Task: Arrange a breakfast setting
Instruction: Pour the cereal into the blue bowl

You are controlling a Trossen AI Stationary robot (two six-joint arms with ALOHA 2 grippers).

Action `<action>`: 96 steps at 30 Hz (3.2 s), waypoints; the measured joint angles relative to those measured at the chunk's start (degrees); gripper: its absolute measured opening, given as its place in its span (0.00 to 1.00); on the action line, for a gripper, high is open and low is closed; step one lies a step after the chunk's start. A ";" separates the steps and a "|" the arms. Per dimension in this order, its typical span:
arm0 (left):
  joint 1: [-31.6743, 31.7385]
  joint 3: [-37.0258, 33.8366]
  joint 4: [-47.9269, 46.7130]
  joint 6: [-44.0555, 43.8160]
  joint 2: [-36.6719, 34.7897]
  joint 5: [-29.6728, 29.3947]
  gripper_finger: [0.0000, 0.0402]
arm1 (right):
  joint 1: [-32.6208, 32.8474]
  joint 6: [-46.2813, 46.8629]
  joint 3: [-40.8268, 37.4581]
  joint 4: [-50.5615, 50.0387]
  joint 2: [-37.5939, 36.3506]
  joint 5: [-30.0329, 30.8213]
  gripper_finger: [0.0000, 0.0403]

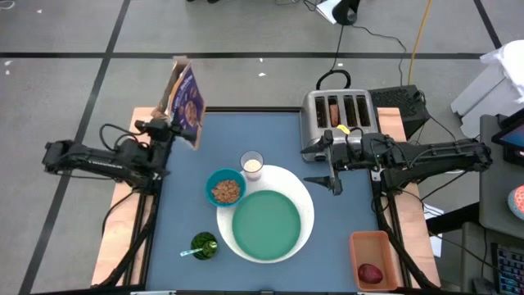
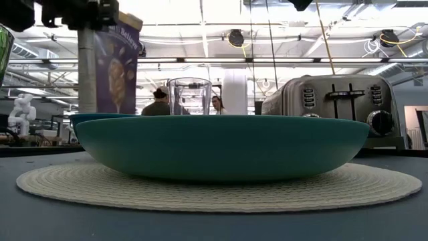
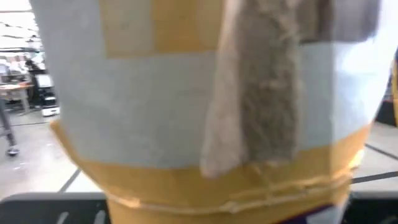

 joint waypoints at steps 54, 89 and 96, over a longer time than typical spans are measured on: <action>3.88 -11.11 -0.15 -10.21 0.06 -7.25 0.34 | -0.02 0.01 0.04 -1.66 0.00 -0.01 0.95; 3.71 -11.05 0.24 -9.12 0.02 -7.17 0.98 | -0.02 0.00 0.04 -1.66 0.00 -0.02 0.95; 2.36 -11.00 0.63 -8.93 -0.18 -6.95 0.98 | -0.02 0.00 0.04 -1.66 0.00 -0.02 0.95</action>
